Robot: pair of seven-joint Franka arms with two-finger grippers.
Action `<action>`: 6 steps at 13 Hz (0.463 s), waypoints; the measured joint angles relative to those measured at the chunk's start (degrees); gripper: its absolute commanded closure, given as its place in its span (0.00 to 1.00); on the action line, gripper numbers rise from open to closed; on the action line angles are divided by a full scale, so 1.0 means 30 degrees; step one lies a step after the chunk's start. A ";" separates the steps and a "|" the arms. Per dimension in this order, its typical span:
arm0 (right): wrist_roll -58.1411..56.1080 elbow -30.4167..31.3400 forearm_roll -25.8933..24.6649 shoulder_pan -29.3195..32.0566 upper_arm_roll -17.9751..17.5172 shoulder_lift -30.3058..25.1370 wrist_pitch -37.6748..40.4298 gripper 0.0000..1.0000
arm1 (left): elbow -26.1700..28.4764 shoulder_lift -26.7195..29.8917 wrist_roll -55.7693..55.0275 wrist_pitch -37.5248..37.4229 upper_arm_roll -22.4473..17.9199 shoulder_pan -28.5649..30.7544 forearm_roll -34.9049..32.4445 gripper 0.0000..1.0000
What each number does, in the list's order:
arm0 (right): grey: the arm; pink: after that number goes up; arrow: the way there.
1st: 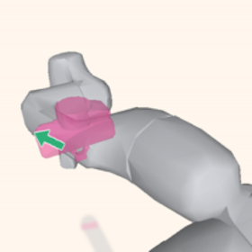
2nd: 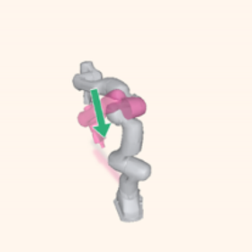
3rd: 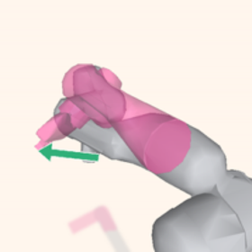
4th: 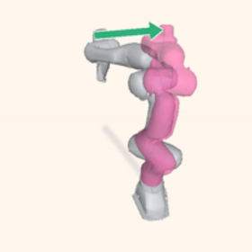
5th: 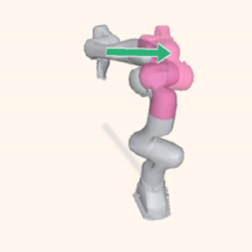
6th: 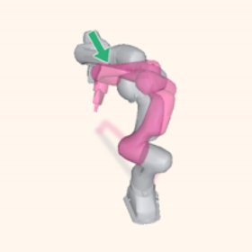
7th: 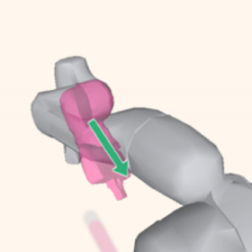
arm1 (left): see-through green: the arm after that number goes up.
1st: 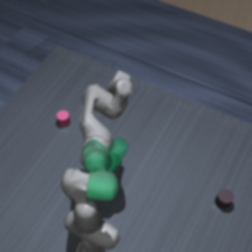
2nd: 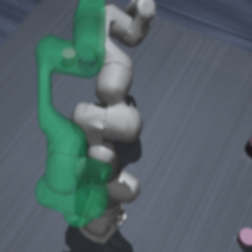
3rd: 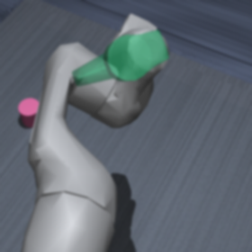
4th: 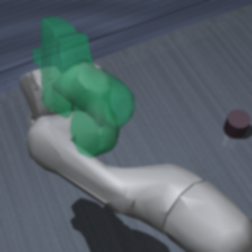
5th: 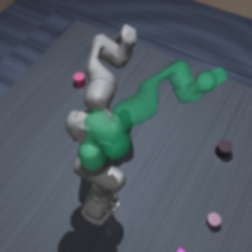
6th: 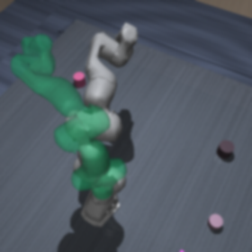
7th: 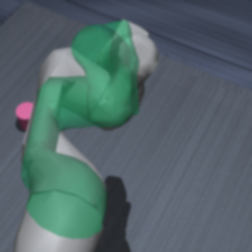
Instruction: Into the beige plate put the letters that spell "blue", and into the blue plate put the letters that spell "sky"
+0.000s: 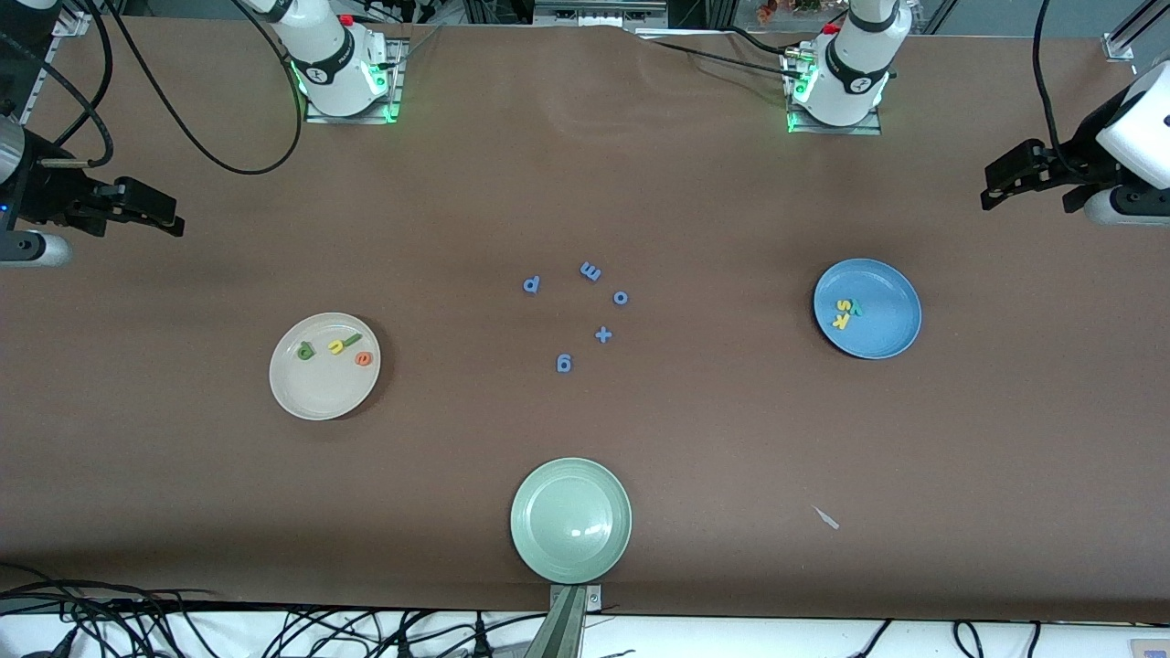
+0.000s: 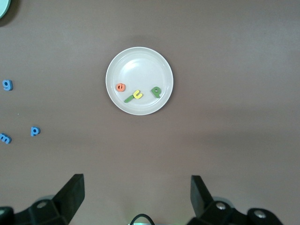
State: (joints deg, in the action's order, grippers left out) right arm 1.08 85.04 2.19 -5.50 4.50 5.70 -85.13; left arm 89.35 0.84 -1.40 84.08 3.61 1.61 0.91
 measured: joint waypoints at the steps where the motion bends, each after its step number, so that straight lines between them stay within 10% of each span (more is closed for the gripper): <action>1: 0.0000 -0.0005 0.0000 0.0000 -0.0001 0.0001 0.0002 0.00 | -0.0003 0.0012 0.0000 0.0003 0.0002 -0.0001 0.0000 0.00; 6: 0.0000 -0.0006 -0.0006 0.0000 -0.0046 0.0003 0.0015 0.00 | -0.0035 0.0042 -0.0004 0.0010 -0.0170 0.0035 0.0000 0.00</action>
State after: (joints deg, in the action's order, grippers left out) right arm 1.08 85.02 2.17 -5.49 4.36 5.71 -85.08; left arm 89.25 0.96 -1.41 84.12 3.10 1.71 0.91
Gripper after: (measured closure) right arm 0.000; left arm 0.000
